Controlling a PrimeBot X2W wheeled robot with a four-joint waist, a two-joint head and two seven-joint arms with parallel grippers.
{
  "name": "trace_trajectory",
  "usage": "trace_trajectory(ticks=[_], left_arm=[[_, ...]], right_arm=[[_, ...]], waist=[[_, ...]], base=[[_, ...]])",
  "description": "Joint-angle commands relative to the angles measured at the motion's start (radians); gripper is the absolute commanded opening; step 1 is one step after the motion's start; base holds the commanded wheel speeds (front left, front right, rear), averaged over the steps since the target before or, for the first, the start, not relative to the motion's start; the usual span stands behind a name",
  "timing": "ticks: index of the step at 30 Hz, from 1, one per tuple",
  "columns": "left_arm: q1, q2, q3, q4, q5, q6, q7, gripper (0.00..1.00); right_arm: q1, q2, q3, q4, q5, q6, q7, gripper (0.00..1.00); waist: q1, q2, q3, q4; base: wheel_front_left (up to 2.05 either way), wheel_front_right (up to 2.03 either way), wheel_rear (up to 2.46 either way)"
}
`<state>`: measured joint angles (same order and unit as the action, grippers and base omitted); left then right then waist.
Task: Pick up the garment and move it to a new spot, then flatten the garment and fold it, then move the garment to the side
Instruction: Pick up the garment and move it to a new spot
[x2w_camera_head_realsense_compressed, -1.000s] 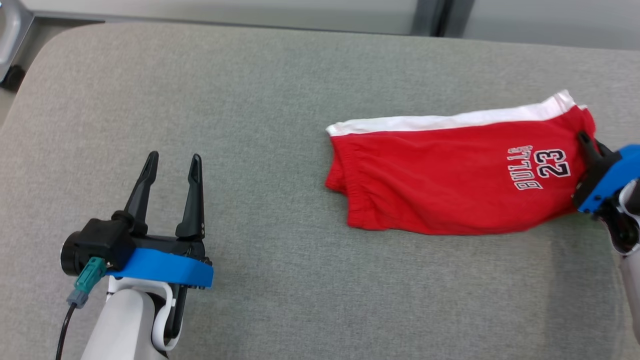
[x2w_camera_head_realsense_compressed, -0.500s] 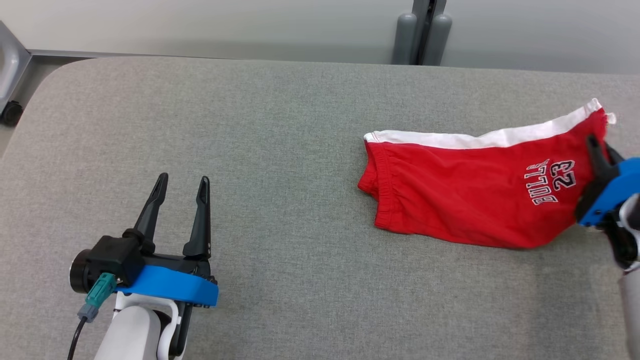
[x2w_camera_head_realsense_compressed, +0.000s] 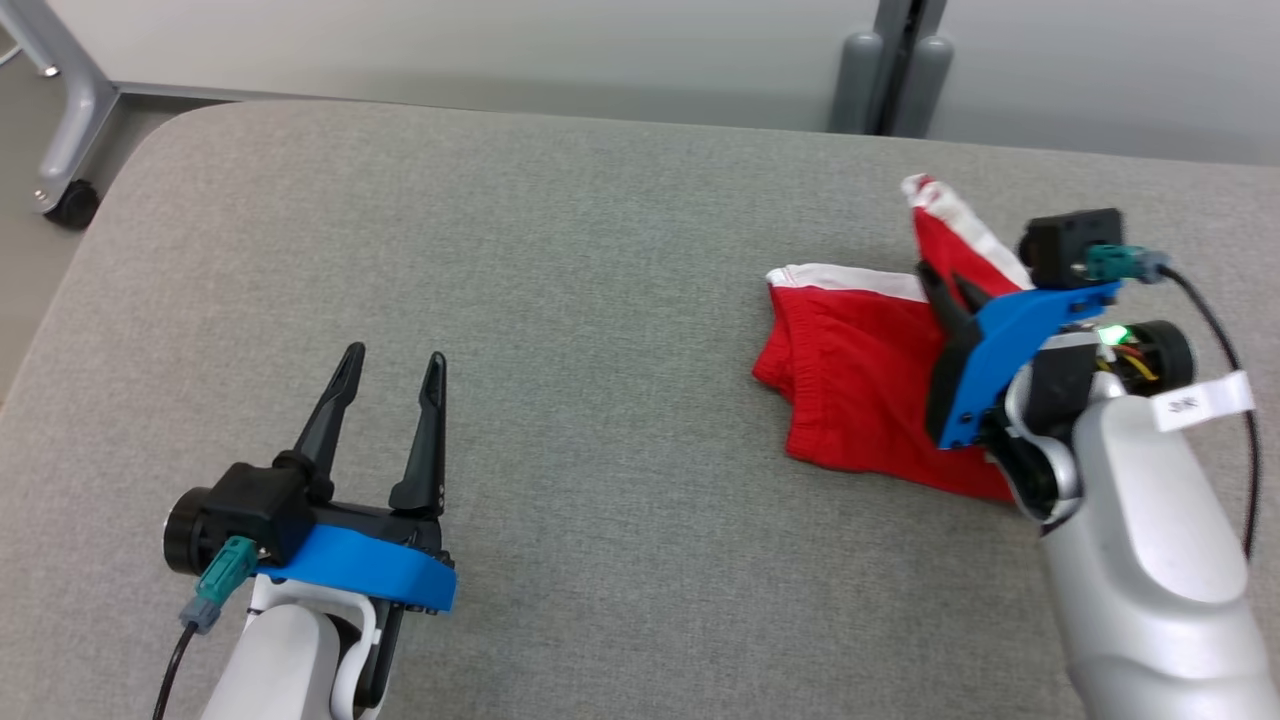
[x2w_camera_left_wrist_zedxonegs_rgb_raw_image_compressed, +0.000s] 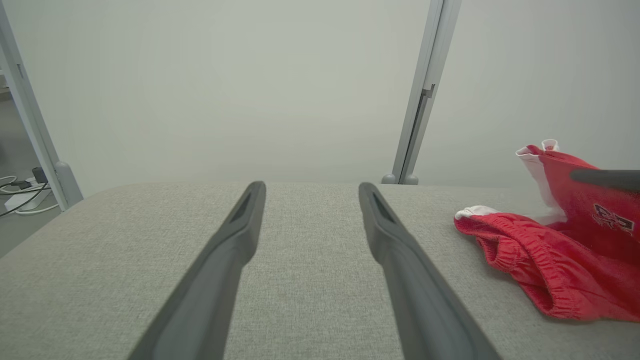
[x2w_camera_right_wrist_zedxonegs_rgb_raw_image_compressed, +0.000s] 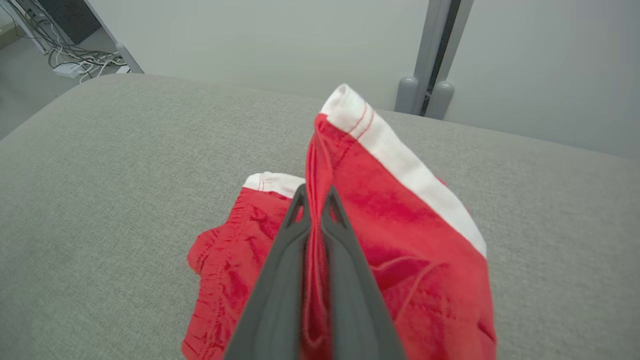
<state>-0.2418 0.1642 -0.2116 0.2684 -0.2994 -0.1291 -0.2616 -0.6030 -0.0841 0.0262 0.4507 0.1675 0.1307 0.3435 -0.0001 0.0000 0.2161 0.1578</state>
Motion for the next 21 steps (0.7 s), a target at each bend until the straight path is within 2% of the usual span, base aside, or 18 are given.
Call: trace_trajectory(ticks=[1, 8, 15, 16, 17, 18, 21], left_arm=[[-0.020, 0.001, -0.010, 0.004, -0.007, -0.001, -0.004, 1.00], [-0.037, 0.000, -0.033, 0.011, -0.016, -0.001, -0.004, 1.00], [-0.040, -0.004, -0.043, 0.015, -0.017, -0.001, -0.004, 1.00], [-0.040, -0.005, -0.043, 0.016, -0.017, -0.001, -0.004, 1.00], [-0.040, -0.005, -0.043, 0.016, -0.017, -0.001, -0.004, 1.00], [-0.036, -0.006, -0.042, 0.018, -0.016, -0.001, -0.004, 1.00], [-0.030, -0.006, -0.040, 0.020, -0.015, -0.001, -0.004, 1.00]], right_arm=[[-0.018, 0.010, 0.018, 0.024, -0.002, 0.000, 0.003, 0.00], [-0.058, 0.032, 0.077, 0.148, 0.009, 0.000, -0.027, 0.00], [-0.094, 0.033, 0.147, 0.259, 0.071, 0.000, -0.074, 0.00], [-0.098, 0.033, 0.155, 0.272, 0.082, 0.000, -0.076, 0.36], [-0.098, 0.033, 0.155, 0.272, 0.082, 0.000, -0.076, 0.36], [-0.105, 0.033, 0.168, 0.295, 0.100, 0.000, -0.087, 1.00], [-0.111, 0.033, 0.192, 0.294, 0.159, 0.000, -0.106, 1.00]], waist=[[0.0001, 0.0000, 0.007, 0.014], [0.0001, 0.0000, 0.016, 0.049], [0.0001, 0.0000, 0.018, 0.067], [0.0001, 0.0000, 0.017, 0.067], [0.0001, 0.0000, 0.017, 0.067], [0.0001, 0.0000, 0.012, 0.067], [0.0001, 0.0000, 0.005, 0.065]], base=[[0.00, 0.00, 0.00], [0.00, 0.00, 0.00], [0.00, 0.00, 0.00], [0.00, 0.00, 0.00], [0.00, 0.00, 0.00], [0.00, 0.00, 0.00], [0.00, 0.00, 0.00]])
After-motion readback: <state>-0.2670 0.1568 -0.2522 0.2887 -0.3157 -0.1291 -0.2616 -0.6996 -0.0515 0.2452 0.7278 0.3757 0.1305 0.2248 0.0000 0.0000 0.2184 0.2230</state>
